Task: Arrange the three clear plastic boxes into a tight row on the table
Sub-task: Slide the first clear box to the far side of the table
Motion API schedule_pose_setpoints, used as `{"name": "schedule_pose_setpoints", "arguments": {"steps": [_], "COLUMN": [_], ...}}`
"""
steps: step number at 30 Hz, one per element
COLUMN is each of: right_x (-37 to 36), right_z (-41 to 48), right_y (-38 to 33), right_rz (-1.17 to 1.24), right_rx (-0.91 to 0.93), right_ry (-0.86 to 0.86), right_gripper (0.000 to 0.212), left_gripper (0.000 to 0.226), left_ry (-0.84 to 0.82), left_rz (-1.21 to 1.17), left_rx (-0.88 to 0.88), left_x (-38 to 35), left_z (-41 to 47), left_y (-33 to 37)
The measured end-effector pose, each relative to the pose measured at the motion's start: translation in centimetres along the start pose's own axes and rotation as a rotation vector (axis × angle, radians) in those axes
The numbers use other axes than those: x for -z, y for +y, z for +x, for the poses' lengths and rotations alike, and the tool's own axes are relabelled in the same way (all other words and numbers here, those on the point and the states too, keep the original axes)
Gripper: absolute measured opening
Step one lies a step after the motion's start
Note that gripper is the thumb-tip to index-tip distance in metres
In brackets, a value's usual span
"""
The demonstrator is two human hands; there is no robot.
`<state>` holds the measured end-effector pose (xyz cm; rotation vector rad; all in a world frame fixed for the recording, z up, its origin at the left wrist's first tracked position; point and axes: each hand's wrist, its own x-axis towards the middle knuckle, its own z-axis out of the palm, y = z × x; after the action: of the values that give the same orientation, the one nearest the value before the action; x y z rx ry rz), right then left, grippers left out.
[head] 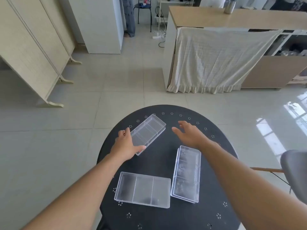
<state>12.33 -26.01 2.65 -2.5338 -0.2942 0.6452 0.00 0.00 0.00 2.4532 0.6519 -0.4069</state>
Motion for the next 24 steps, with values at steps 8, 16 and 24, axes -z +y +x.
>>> {"name": "schedule_pose_setpoints", "arguments": {"steps": [8, 16, 24], "right_x": [-3.6, -5.9, -8.1], "right_z": [2.0, 2.4, 1.1], "right_y": [0.6, 1.8, 2.3], "right_rz": [0.056, 0.037, -0.060], "right_rx": [0.001, -0.009, 0.006], "right_ry": [-0.065, -0.078, -0.060], "right_gripper": [0.074, 0.064, 0.056], "left_gripper": [0.081, 0.080, 0.060], "left_ry": [0.016, -0.131, 0.061], "left_rz": [-0.004, -0.026, -0.425], "left_rx": [-0.073, -0.195, 0.040], "left_x": [-2.2, -1.4, -3.8], "left_z": [1.5, 2.8, 1.5], "left_y": [-1.8, -4.0, -4.7]}}
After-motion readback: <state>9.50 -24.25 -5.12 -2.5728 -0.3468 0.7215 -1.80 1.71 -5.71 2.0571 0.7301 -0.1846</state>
